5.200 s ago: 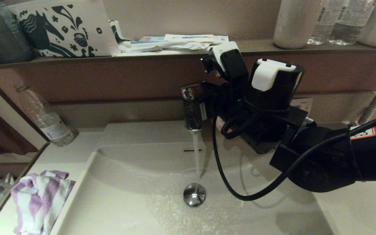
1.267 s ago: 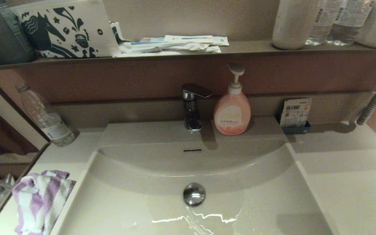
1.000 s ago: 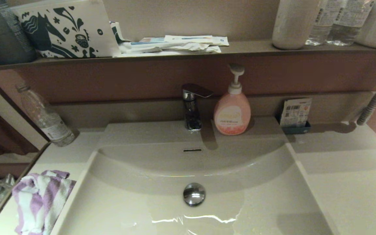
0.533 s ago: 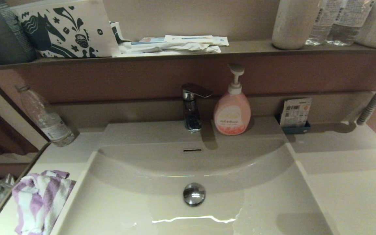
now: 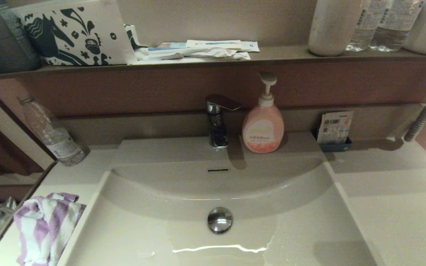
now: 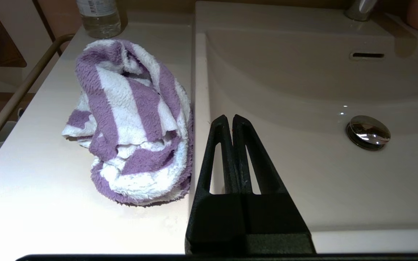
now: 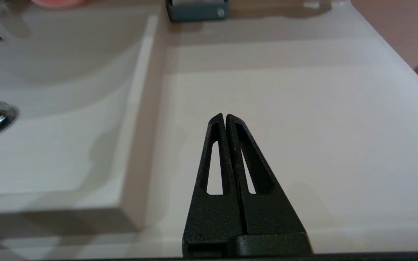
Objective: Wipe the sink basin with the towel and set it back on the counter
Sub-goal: Pick up the cloth
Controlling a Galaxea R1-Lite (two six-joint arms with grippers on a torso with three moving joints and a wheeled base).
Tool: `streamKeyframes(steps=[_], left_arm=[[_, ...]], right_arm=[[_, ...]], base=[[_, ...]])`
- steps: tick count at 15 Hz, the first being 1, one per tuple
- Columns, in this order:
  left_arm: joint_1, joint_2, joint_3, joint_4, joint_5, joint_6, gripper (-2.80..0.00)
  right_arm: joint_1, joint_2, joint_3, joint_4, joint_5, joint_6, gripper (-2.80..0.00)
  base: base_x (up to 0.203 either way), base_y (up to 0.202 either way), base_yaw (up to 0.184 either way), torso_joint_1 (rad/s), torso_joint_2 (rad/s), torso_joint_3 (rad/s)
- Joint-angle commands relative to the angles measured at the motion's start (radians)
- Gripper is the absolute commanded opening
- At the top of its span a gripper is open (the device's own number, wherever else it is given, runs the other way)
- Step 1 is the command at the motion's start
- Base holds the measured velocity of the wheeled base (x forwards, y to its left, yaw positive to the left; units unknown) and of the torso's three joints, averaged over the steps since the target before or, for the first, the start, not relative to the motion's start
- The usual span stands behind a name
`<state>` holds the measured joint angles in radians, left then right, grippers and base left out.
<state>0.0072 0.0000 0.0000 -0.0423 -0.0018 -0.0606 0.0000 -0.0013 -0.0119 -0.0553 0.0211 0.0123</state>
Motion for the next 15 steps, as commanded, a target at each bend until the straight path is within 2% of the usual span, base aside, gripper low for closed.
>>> streamKeyframes(steps=[1, 2, 3, 9, 15], left_arm=[[0.000, 0.002, 0.000, -0.001, 0.000, -0.001, -2.80], [0.000, 0.002, 0.000, -0.001, 0.000, -0.001, -2.80], [0.000, 0.002, 0.000, -0.001, 0.000, -0.001, -2.80], [0.000, 0.002, 0.000, -0.001, -0.001, 0.008, -2.80], [0.000, 0.002, 0.000, -0.001, 0.000, 0.001, -2.80]], right_arm=[[0.000, 0.001, 0.008, 0.000, -0.015, -0.018, -2.80], [0.000, 0.001, 0.012, 0.018, -0.030, -0.055, -2.80], [0.000, 0.001, 0.012, 0.048, -0.032, -0.060, -2.80], [0.000, 0.001, 0.012, 0.049, -0.036, 0.018, -2.80], [0.000, 0.001, 0.012, 0.049, -0.036, 0.020, -2.80]], base=[[0.000, 0.000, 0.000, 0.000, 0.00, 0.000], [0.000, 0.000, 0.000, 0.000, 0.00, 0.000], [0.000, 0.000, 0.000, 0.000, 0.00, 0.000], [0.000, 0.000, 0.000, 0.000, 0.00, 0.000], [0.000, 0.000, 0.000, 0.000, 0.00, 0.000]])
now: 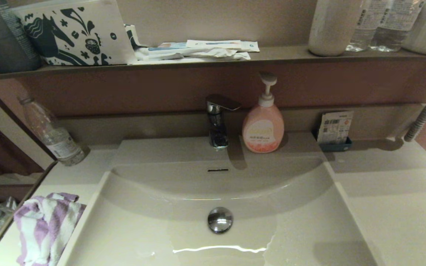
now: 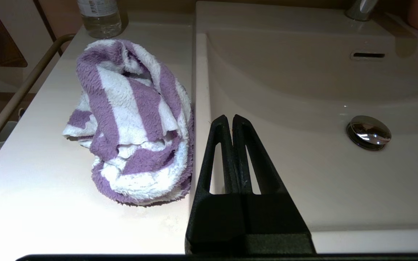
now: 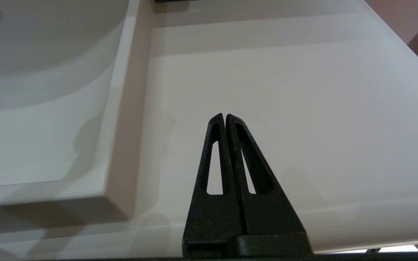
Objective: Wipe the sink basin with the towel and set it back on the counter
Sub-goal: Pick up the cloth
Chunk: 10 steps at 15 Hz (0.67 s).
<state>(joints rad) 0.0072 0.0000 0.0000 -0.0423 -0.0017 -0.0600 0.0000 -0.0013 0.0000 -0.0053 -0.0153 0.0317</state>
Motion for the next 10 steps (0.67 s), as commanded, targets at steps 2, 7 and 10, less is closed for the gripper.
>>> streamKeyframes(steps=[2, 7, 10], left_arm=[[0.000, 0.002, 0.000, -0.001, 0.001, 0.005, -2.80], [-0.003, 0.036, -0.104, 0.022, 0.001, 0.020, -2.80], [-0.004, 0.172, -0.202, 0.034, -0.005, 0.023, -2.80]], right_arm=[[0.000, 0.001, 0.000, -0.001, 0.000, 0.001, -2.80], [0.000, 0.001, 0.000, -0.001, 0.000, 0.001, -2.80], [0.000, 0.001, 0.000, -0.001, 0.000, 0.001, -2.80]], base=[[0.000, 0.000, 0.000, 0.000, 0.00, 0.000], [0.000, 0.000, 0.000, 0.000, 0.00, 0.000], [0.000, 0.000, 0.000, 0.000, 0.00, 0.000]])
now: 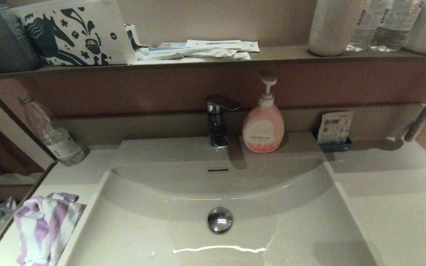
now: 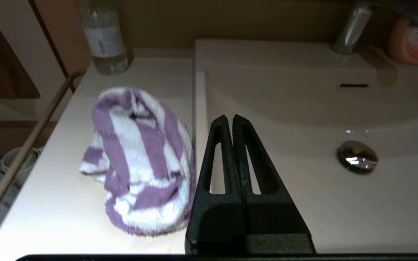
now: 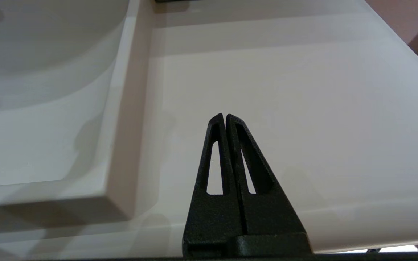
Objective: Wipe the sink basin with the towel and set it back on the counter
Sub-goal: Pick up the cloth
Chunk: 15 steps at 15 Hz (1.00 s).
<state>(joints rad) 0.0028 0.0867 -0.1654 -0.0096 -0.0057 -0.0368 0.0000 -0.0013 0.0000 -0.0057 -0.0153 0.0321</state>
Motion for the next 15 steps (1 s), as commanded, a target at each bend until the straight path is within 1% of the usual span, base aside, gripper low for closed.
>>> streamKeyframes(steps=[1, 4, 5, 6, 8, 9, 10, 12, 13, 15], left_arm=[[0.002, 0.134, -0.064, 0.003, 0.000, 0.003, -2.80], [0.005, 0.328, -0.139, 0.005, 0.002, 0.013, -2.80], [0.006, 0.383, -0.162, 0.006, 0.014, 0.014, -2.80], [0.010, 0.431, -0.184, 0.008, 0.045, 0.015, -2.80], [0.028, 0.511, -0.221, 0.023, 0.144, 0.014, -2.80], [0.040, 0.534, -0.232, 0.060, 0.191, 0.014, -2.80], [0.051, 0.548, -0.249, 0.125, 0.214, 0.014, -2.80], [0.074, 0.574, -0.309, 0.284, 0.224, 0.013, -2.80], [0.099, 0.594, -0.354, 0.349, 0.225, 0.012, -2.80], [0.157, 0.649, -0.404, 0.394, 0.229, 0.012, -2.80]], right_arm=[[0.000, 0.001, 0.000, 0.000, 0.000, 0.000, -2.80], [0.000, 0.001, 0.000, 0.000, 0.000, 0.000, -2.80], [0.000, 0.001, 0.000, 0.000, 0.000, 0.000, -2.80], [0.000, 0.001, 0.000, 0.000, 0.000, 0.000, -2.80], [0.000, 0.001, 0.000, 0.000, 0.000, 0.000, -2.80], [0.000, 0.001, 0.000, 0.000, 0.000, 0.000, -2.80], [0.000, 0.001, 0.000, 0.000, 0.000, 0.000, -2.80], [0.000, 0.001, 0.000, 0.000, 0.000, 0.000, -2.80], [0.000, 0.001, 0.000, 0.000, 0.000, 0.000, -2.80], [0.000, 0.001, 0.000, 0.000, 0.000, 0.000, -2.80]], base=[[0.000, 0.000, 0.000, 0.000, 0.00, 0.000], [0.000, 0.000, 0.000, 0.000, 0.00, 0.000], [0.000, 0.000, 0.000, 0.000, 0.00, 0.000], [0.000, 0.000, 0.000, 0.000, 0.00, 0.000], [0.000, 0.000, 0.000, 0.000, 0.00, 0.000], [0.000, 0.000, 0.000, 0.000, 0.00, 0.000], [0.000, 0.000, 0.000, 0.000, 0.00, 0.000], [0.000, 0.000, 0.000, 0.000, 0.00, 0.000], [0.000, 0.000, 0.000, 0.000, 0.00, 0.000], [0.000, 0.000, 0.000, 0.000, 0.00, 0.000]])
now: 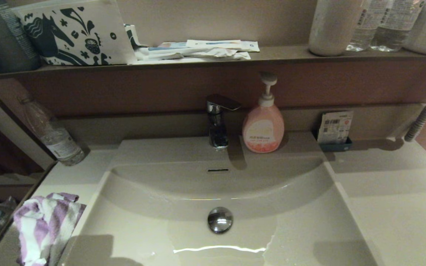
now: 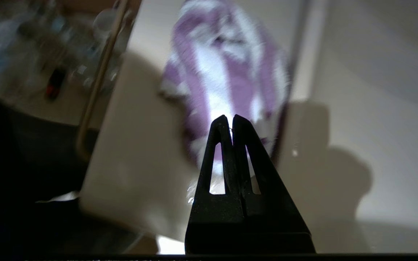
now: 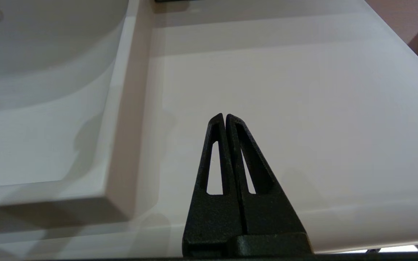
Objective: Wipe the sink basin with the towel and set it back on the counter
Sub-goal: Pick up the cloth
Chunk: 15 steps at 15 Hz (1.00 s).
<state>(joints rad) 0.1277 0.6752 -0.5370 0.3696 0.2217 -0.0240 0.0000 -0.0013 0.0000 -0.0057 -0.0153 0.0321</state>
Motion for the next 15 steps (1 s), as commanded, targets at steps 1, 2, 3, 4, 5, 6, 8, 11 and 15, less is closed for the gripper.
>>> streamKeyframes(steps=[1, 2, 3, 4, 5, 6, 8, 11, 15], left_arm=[[0.058, 0.097, -0.053, 0.019, 0.003, -0.001, -2.80], [0.078, 0.128, -0.067, 0.022, 0.003, 0.000, -2.80], [0.082, 0.151, -0.075, 0.023, 0.003, 0.001, -2.80], [0.084, 0.176, -0.081, 0.021, 0.002, 0.001, -2.80], [0.084, 0.205, -0.094, 0.021, 0.001, 0.001, 0.00], [0.087, 0.244, -0.109, 0.022, 0.001, -0.001, 0.00], [0.124, 0.333, -0.152, 0.023, 0.002, -0.003, 0.00], [0.186, 0.453, -0.236, 0.025, 0.009, -0.004, 0.00], [0.193, 0.597, -0.342, 0.140, 0.041, -0.089, 0.00]], right_arm=[[0.000, 0.001, 0.000, 0.000, 0.000, 0.000, -2.80], [0.000, 0.001, 0.000, 0.000, 0.000, 0.000, -2.80], [0.000, 0.001, 0.000, 0.000, 0.000, 0.000, -2.80], [0.000, 0.001, 0.000, 0.000, 0.000, 0.000, -2.80], [0.000, 0.001, 0.000, 0.000, 0.000, 0.000, -2.80], [0.000, 0.001, 0.000, 0.000, 0.000, 0.000, -2.80], [0.000, 0.001, 0.000, 0.000, 0.000, 0.000, -2.80], [0.000, 0.001, 0.000, 0.000, 0.000, 0.000, -2.80], [0.000, 0.001, 0.000, 0.000, 0.000, 0.000, -2.80]], base=[[0.000, 0.000, 0.000, 0.000, 0.00, 0.000], [0.000, 0.000, 0.000, 0.000, 0.00, 0.000], [0.000, 0.000, 0.000, 0.000, 0.00, 0.000], [0.000, 0.000, 0.000, 0.000, 0.00, 0.000], [0.000, 0.000, 0.000, 0.000, 0.00, 0.000], [0.000, 0.000, 0.000, 0.000, 0.00, 0.000], [0.000, 0.000, 0.000, 0.000, 0.00, 0.000], [0.000, 0.000, 0.000, 0.000, 0.00, 0.000], [0.000, 0.000, 0.000, 0.000, 0.00, 0.000]])
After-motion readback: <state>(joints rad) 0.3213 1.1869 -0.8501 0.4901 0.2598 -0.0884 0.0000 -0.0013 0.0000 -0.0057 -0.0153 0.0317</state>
